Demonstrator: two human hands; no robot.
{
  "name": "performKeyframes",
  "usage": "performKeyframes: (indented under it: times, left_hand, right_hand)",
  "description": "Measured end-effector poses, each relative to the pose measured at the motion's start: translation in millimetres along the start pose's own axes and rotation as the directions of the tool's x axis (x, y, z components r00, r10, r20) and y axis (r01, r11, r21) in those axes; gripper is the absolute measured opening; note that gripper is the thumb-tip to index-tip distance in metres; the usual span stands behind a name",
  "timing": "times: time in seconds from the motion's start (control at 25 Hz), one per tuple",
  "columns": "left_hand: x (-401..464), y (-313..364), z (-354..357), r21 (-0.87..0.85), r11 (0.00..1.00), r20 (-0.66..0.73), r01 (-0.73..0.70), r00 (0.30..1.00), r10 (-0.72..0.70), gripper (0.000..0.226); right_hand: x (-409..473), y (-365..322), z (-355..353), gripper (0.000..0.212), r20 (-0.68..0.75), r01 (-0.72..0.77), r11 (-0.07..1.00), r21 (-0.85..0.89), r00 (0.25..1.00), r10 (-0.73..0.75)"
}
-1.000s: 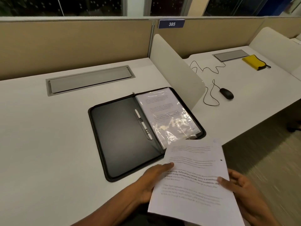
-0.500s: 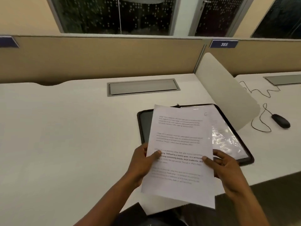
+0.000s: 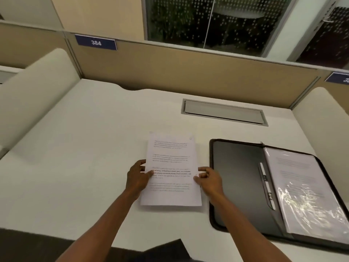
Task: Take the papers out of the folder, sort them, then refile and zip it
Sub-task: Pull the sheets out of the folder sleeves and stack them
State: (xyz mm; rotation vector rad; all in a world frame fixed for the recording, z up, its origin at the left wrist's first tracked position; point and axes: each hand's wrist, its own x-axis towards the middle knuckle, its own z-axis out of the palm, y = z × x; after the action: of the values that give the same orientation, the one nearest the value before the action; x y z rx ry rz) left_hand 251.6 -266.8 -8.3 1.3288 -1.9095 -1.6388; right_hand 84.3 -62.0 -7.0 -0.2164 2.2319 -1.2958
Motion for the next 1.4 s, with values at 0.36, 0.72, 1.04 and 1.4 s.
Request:
performKeyframes:
  times: [0.36,0.72,1.04,1.4]
  left_hand:
    - [21.9,-20.4,7.6,0.403,0.912,-0.113,-0.072,0.985,0.128,0.053]
    - [-52.0,-8.7,69.2,0.333,0.885,-0.112,-0.325,0.918,0.379,0.051]
    - [-121.4,31.1,203.0,0.155,0.800,0.359,-0.580,0.787,0.502,0.045]
    - [-139.9,90.8,280.1,0.000,0.917,0.504,-0.400,0.792,0.345,0.042]
  right_hand:
    - [7.1,10.9,12.3,0.032,-0.036,0.211,0.942,-0.260,0.973,-0.228]
    - [-34.9,97.6,-208.8,0.061,-0.743,-0.230,0.962,-0.146,0.668,0.047]
    - [-35.8,177.6,-276.0,0.069,-0.623,-0.432,0.772,-0.466,0.780,0.061]
    - [-48.8,126.9,-219.2,0.056,-0.517,0.202,0.888,-0.414,0.750,-0.412]
